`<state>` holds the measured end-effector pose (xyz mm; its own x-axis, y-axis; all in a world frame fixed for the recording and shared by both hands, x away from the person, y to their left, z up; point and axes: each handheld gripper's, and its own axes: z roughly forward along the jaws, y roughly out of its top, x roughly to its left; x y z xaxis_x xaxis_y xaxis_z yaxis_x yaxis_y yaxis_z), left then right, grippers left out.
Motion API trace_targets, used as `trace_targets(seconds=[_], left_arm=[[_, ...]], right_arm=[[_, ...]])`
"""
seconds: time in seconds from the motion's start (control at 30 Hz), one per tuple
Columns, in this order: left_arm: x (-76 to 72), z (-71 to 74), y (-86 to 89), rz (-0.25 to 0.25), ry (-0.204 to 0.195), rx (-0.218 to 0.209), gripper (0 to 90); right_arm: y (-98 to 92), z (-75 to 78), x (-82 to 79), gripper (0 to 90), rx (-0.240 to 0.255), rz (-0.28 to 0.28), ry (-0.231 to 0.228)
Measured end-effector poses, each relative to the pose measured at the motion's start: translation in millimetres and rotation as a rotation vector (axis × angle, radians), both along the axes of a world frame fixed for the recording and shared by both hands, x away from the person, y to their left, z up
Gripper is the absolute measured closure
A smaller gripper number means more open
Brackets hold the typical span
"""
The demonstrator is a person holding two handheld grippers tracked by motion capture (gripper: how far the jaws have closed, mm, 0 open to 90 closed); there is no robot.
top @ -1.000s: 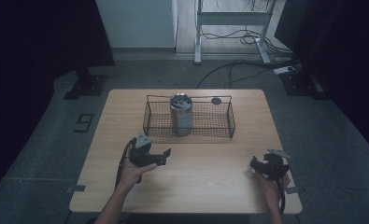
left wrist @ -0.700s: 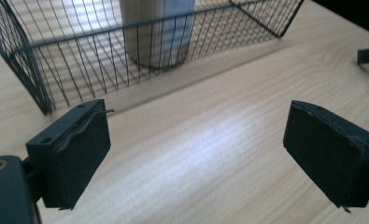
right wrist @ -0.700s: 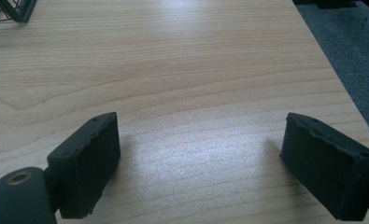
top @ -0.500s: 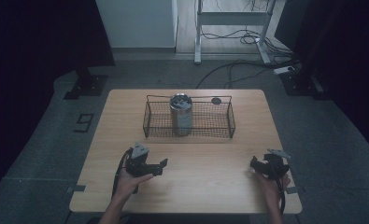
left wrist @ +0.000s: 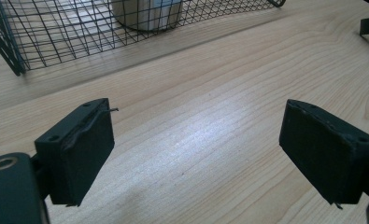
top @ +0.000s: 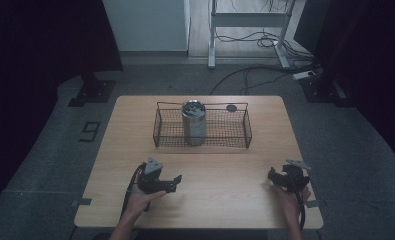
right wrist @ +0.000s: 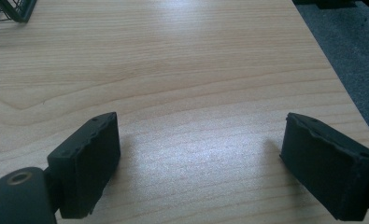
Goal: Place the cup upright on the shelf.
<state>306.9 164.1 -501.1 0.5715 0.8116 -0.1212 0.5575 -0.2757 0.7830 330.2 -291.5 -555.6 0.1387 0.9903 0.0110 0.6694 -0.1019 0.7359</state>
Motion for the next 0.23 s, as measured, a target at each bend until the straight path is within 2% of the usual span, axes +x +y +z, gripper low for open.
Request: trace_targets(seconds=[0.23], left_arm=[[-0.1, -4.9, -1.6, -0.007, 0.011, 0.017, 10.3]], right_arm=[[0.1, 0.0, 0.0, 11.7, 0.001, -0.001, 0.001]])
